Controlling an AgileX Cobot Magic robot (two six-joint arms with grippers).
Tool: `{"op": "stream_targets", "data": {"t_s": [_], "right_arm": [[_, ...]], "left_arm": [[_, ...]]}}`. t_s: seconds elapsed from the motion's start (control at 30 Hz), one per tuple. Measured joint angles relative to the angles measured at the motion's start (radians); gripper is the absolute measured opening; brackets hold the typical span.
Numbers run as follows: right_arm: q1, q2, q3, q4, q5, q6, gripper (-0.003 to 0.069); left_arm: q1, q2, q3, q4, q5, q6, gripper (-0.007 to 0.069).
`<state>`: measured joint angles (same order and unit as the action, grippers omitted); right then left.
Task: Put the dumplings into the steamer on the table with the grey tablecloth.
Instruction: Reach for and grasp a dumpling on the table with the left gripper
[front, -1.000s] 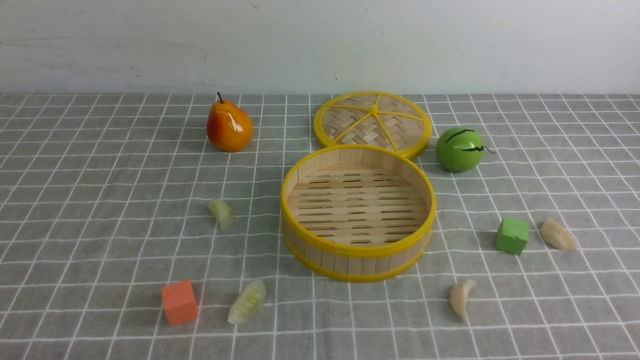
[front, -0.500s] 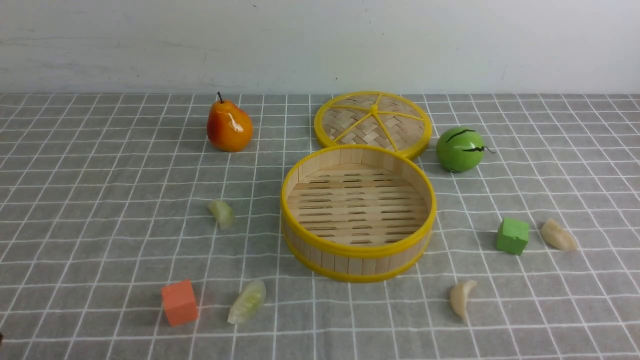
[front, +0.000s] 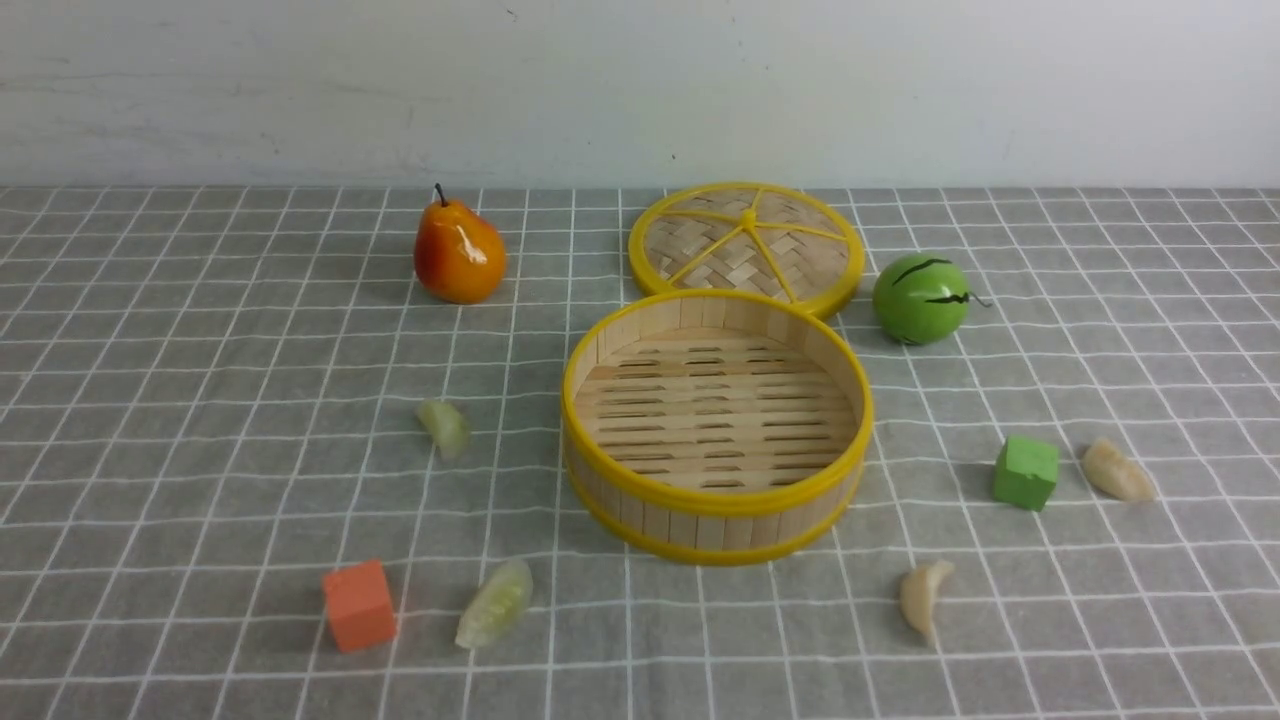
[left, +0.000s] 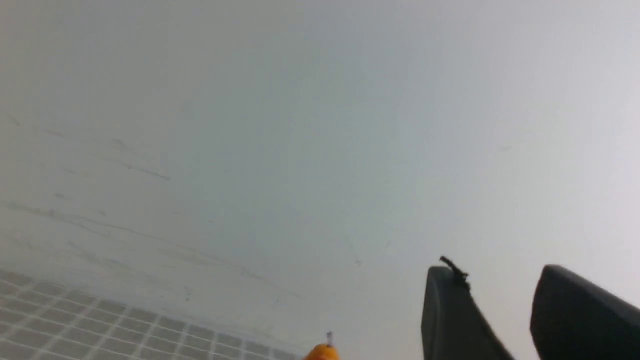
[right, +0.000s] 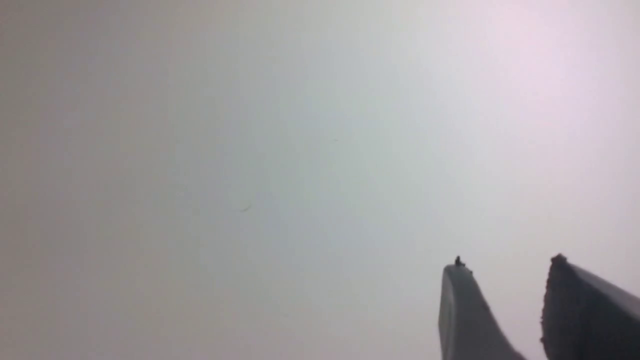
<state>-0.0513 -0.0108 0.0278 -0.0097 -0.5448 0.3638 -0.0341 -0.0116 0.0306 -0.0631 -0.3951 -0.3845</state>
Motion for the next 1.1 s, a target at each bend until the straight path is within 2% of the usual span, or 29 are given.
{"op": "stream_targets", "data": {"t_s": [0.1,0.17,0.2,0.23,0.3,0.33,0.43,0.53,0.63,0.7,0.73,0.8,0.87,0.97,1.1], "right_arm": [[0.000,0.000,-0.010,0.001,0.011,0.072,0.0187],[0.000,0.000,-0.025,0.001,0.025,0.082,0.0162],[0.000,0.014,-0.071,-0.002,0.054,0.090,0.0090],[0.000,0.025,-0.098,-0.002,0.074,0.091,0.0045],[0.000,0.049,-0.143,-0.003,0.117,0.091,0.0009],[0.000,0.088,-0.204,-0.012,0.182,0.091,-0.0013],[0.000,0.212,-0.347,-0.050,0.385,0.082,-0.0010],[0.000,0.334,-0.439,-0.116,0.557,0.056,-0.0007],[0.000,0.461,-0.503,-0.148,0.736,0.030,-0.0005],[0.010,0.566,-0.562,-0.126,0.939,-0.002,-0.0004],[0.012,0.566,-0.562,-0.123,0.957,-0.002,-0.0004],[0.055,0.669,-0.629,-0.043,1.155,-0.134,-0.0004],[0.087,0.725,-0.653,0.010,1.238,-0.237,-0.0004],[0.149,0.835,-0.667,0.148,1.289,-0.414,-0.0004],[0.187,0.946,-0.668,0.279,1.235,-0.550,-0.0002]], "left_arm": [[0.000,0.000,0.000,-0.008,-0.113,-0.292,0.0237],[0.000,0.000,-0.001,-0.009,-0.134,-0.335,0.0235],[0.000,0.004,-0.032,-0.007,-0.127,-0.388,0.0223],[0.000,0.018,-0.071,0.011,-0.092,-0.404,0.0209],[0.000,0.041,-0.138,0.048,-0.040,-0.412,0.0183],[0.000,0.090,-0.234,0.109,0.061,-0.416,0.0146],[0.000,0.248,-0.445,0.271,0.233,-0.419,0.0052],[0.000,0.408,-0.576,0.394,0.310,-0.420,-0.0013],[0.000,0.566,-0.617,0.446,0.341,-0.440,-0.0014],[-0.017,0.703,-0.643,0.460,0.412,-0.483,-0.0014],[-0.021,0.714,-0.645,0.461,0.420,-0.487,-0.0014],[-0.093,0.836,-0.684,0.462,0.534,-0.507,-0.0014],[-0.160,0.909,-0.718,0.462,0.611,-0.491,-0.0014],[-0.291,1.069,-0.822,0.447,0.768,-0.422,-0.0014],[-0.363,1.261,-0.988,0.377,0.946,-0.355,-0.0014]]}}
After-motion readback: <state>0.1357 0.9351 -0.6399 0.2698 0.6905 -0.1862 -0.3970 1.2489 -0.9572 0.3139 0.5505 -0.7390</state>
